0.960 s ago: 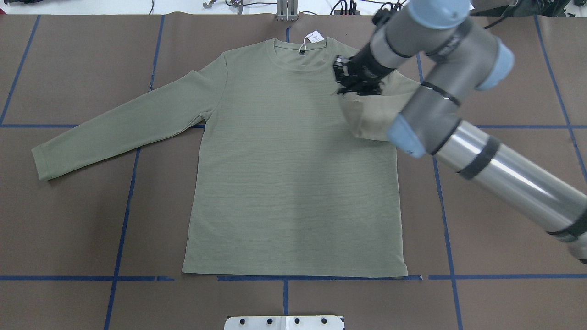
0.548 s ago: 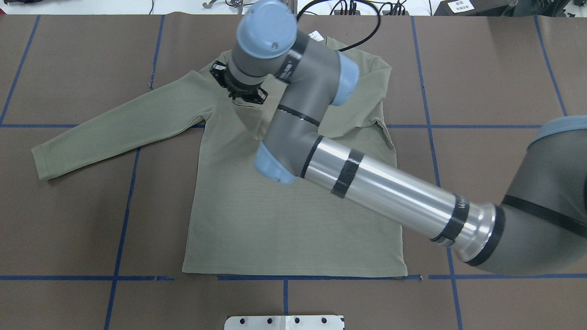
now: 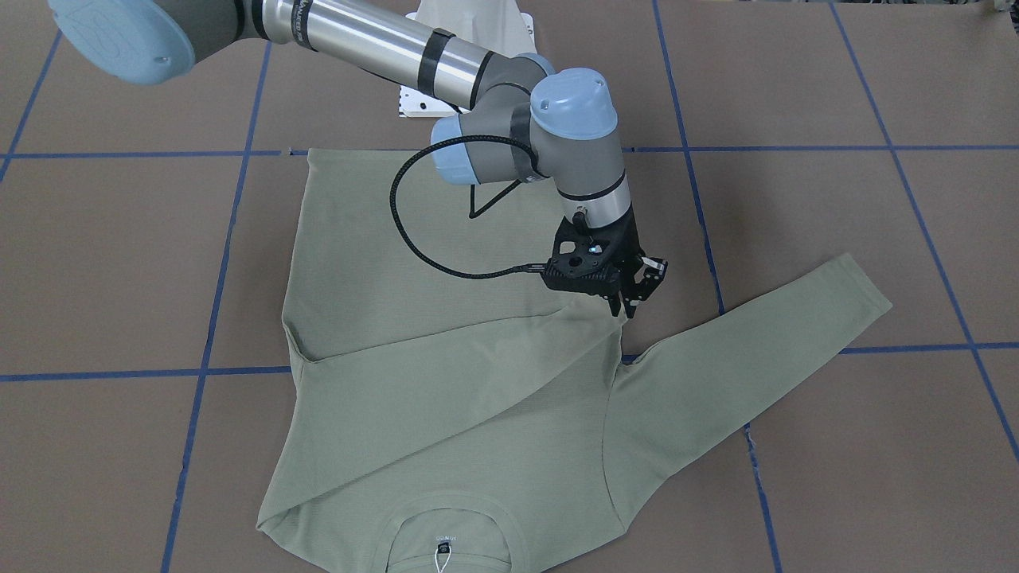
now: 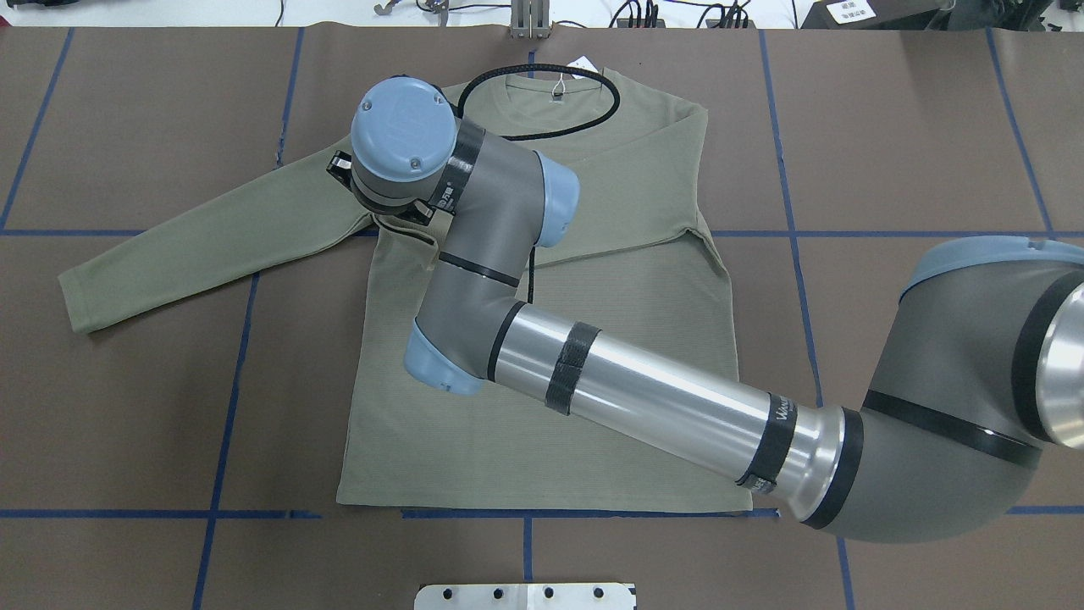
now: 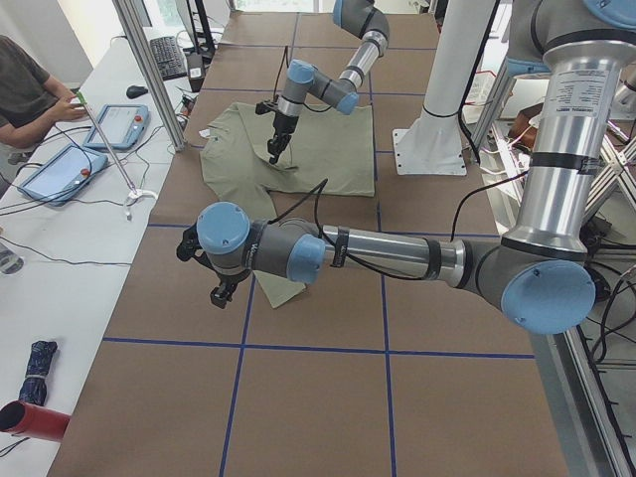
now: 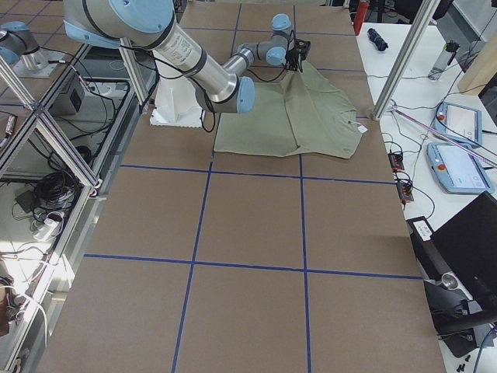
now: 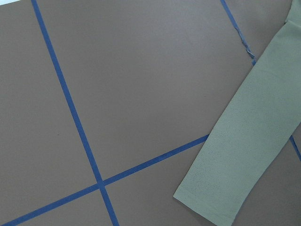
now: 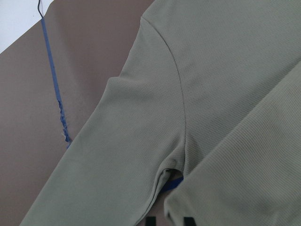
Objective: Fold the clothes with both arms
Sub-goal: 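Grasp the sleeve cuff nearest the right gripper and fold it across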
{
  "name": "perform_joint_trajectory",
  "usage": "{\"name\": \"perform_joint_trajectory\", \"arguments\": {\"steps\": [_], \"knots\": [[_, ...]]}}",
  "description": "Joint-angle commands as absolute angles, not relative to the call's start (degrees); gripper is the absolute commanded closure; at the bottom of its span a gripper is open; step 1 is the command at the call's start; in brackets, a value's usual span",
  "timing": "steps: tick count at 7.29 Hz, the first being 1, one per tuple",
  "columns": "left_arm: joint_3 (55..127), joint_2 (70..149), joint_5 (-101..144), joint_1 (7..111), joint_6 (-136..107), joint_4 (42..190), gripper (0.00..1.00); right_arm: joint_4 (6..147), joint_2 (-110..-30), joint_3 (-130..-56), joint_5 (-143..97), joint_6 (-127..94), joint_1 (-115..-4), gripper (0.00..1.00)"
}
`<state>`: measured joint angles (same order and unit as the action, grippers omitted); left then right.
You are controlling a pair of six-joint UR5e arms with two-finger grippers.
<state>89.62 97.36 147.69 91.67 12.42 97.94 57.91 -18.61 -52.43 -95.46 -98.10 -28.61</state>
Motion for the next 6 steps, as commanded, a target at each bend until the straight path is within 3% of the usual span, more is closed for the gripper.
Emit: {"name": "perform_joint_trajectory", "arguments": {"steps": [1, 3, 5, 6], "knots": [[89.82, 97.38, 147.74, 88.97, 6.39, 98.26, 0.00, 57.04, -15.04, -49.13, -93.43, -98.43, -27.33, 0.01], [88.52, 97.21, 146.96, 79.14, -9.59, 107.61, 0.00, 57.91, -16.59, -53.66, -94.38, -100.98, -28.81, 0.01], [82.91, 97.21, 142.40, 74.90, -12.39, 111.17, 0.00, 61.87, -29.21, -65.69, -101.91, -100.37, -33.38, 0.01], [80.88, 97.29, 142.30, 73.06, -15.70, 112.31, 0.04, 61.79, -30.66, -66.18, -102.30, -100.28, -34.53, 0.01]]}}
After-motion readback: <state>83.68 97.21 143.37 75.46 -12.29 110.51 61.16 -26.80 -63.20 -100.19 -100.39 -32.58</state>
